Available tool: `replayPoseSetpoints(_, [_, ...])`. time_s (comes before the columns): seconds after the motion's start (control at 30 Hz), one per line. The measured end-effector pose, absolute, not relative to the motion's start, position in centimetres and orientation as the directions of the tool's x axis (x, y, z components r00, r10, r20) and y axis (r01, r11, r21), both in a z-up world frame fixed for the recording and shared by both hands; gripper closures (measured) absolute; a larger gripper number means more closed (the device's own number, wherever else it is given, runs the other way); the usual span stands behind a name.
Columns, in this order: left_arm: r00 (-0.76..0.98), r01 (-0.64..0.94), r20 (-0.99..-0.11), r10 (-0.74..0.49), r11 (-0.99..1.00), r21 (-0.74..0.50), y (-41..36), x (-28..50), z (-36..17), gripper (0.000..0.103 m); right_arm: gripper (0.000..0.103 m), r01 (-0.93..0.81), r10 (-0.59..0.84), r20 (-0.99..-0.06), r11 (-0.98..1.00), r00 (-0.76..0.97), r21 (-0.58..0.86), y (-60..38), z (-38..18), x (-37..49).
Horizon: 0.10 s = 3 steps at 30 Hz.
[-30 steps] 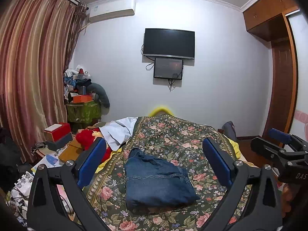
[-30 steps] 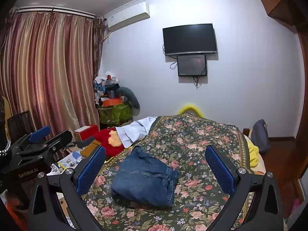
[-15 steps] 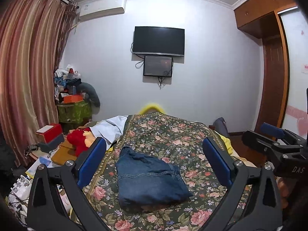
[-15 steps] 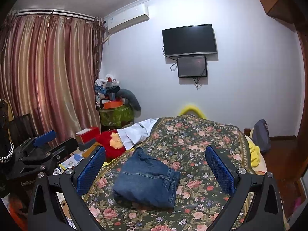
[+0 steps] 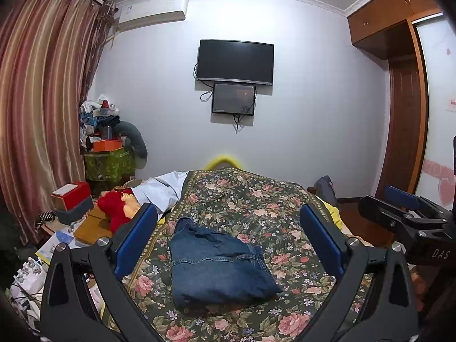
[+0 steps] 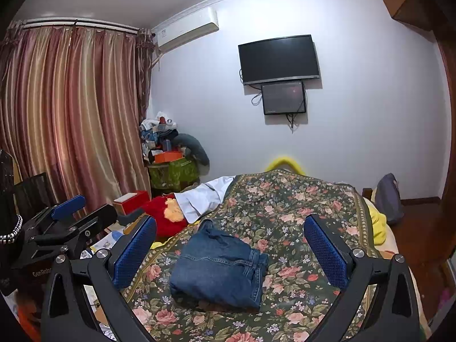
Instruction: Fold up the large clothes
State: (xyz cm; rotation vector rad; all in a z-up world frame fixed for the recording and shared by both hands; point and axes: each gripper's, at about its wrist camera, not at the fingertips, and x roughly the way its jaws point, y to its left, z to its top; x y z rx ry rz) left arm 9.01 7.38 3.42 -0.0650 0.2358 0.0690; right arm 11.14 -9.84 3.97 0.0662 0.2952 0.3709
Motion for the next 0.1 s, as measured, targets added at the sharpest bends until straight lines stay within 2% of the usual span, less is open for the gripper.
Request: replayPoseSetpoints(0.1, [0.969,-0.078,-0.237,0.063,0.995,-0.056,7.4,9.03,3.45,0.002,0.0,-0.346,0.366,-0.273,0.93,0.89,0.12,-9.58,4.01,11.07])
